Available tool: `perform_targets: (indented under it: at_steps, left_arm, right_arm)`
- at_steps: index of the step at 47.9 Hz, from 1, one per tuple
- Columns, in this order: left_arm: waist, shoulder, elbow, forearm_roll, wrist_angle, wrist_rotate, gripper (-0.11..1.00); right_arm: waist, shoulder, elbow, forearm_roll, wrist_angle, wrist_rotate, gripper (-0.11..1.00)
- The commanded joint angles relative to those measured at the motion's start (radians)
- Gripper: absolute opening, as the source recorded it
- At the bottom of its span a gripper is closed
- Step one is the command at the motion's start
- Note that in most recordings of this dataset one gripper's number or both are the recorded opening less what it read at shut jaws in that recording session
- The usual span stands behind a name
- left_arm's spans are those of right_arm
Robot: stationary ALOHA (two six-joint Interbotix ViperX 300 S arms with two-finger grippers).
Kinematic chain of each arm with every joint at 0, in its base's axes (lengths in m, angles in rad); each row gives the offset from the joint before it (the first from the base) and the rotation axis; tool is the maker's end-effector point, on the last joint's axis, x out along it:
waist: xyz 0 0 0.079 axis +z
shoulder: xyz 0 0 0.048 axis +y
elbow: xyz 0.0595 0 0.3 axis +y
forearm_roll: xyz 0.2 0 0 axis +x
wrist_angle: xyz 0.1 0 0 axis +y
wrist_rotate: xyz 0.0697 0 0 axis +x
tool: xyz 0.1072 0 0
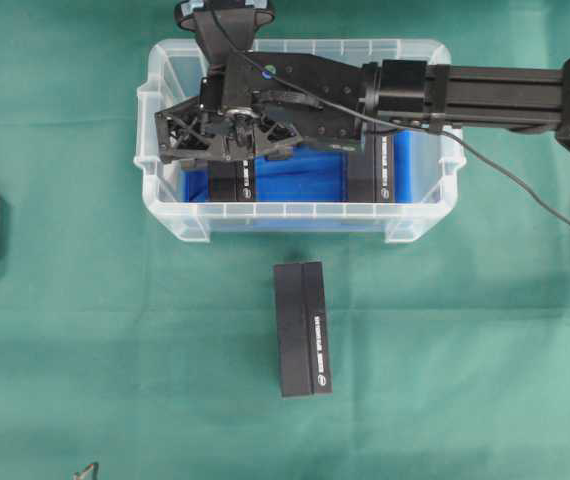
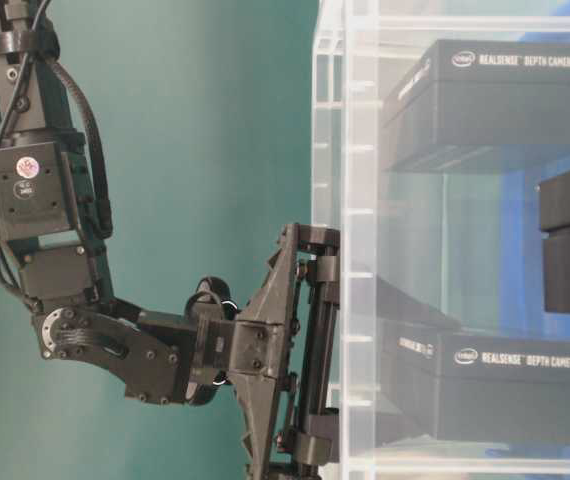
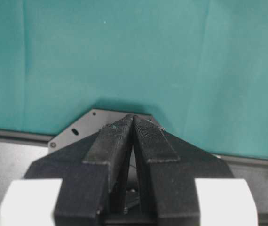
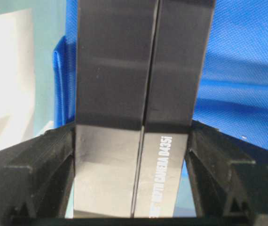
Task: Take the box out of the case with the right arm.
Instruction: 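Lower the right gripper around the left black box and close it, then lift the left black box upward out of the foam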
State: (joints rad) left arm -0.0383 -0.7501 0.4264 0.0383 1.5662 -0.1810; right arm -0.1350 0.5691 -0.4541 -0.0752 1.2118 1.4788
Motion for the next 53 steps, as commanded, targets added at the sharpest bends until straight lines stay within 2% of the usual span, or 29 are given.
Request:
perform_targets:
  at_steps: [1,8,17,34,44,53]
  left_arm:
    - [0.003,0.006,-0.021,0.002,-0.005,0.002,0.00]
    - [0.003,0.006,-0.021,0.002,-0.005,0.002,0.00]
    - [0.003,0.008,-0.023,0.002,-0.003,0.003,0.00]
    - [0.003,0.005,-0.021,0.002,0.000,0.003,0.00]
    - [0.003,0.005,-0.021,0.002,0.002,0.003,0.00]
    - [0.003,0.005,-0.023,0.002,0.000,0.003,0.00]
  right_arm:
    - [0.005,-0.023,-0.021,-0.002,0.000,0.000,0.69]
    - [0.005,-0.035,-0.044,0.000,0.020,0.000,0.69]
    - [0.005,-0.057,-0.118,0.002,0.129,0.000,0.69]
    - [0.015,-0.077,-0.364,-0.006,0.350,0.000,0.68]
    - [0.028,-0.077,-0.514,-0.052,0.509,0.000,0.68]
    - [0.038,-0.077,-0.604,-0.087,0.561,0.000,0.68]
